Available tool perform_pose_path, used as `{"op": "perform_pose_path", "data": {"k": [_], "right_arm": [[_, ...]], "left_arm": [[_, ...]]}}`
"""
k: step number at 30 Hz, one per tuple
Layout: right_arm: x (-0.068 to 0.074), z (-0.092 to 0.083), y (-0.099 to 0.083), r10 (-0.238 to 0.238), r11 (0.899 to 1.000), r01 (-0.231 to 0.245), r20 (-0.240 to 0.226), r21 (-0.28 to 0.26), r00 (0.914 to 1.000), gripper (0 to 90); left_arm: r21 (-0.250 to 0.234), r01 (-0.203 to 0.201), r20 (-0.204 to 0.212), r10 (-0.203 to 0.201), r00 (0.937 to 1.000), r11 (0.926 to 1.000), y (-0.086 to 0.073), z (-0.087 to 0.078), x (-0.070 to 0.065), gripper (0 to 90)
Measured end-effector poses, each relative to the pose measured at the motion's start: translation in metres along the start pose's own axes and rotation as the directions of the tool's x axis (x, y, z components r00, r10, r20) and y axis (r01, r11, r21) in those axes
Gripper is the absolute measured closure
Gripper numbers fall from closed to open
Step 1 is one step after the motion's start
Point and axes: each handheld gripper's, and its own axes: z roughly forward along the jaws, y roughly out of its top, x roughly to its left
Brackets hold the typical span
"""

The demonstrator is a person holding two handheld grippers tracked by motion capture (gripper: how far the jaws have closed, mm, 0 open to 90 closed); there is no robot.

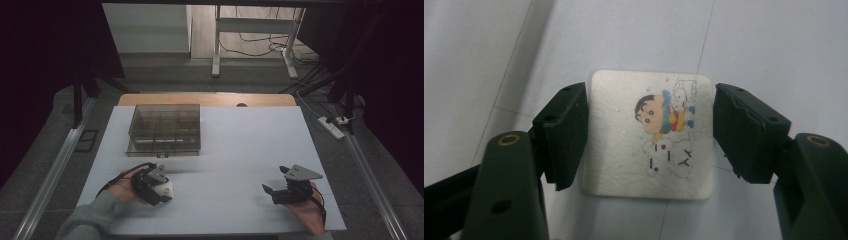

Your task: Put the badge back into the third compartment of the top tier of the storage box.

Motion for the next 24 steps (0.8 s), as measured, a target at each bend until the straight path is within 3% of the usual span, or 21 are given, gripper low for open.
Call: {"op": "perform_pose_path", "data": {"k": [15,24], "right_arm": [[0.0,-0.001,0.0,0.001,1.0,-0.001,0.002,-0.002,1.0,8.2],[-0.001,-0.001,0.0,0.001,1.0,-0.001,0.002,-0.004,1.0,8.2]], "left_arm": [[-0.083,0.039,-0.017,-0.041,0.999,0.9958,0.001,-0.009,0.001,32.9],[-0.152,0.066,-0.064,-0.077,0.995,0.9862,0.004,-0.019,-0.001,32.9]]}}
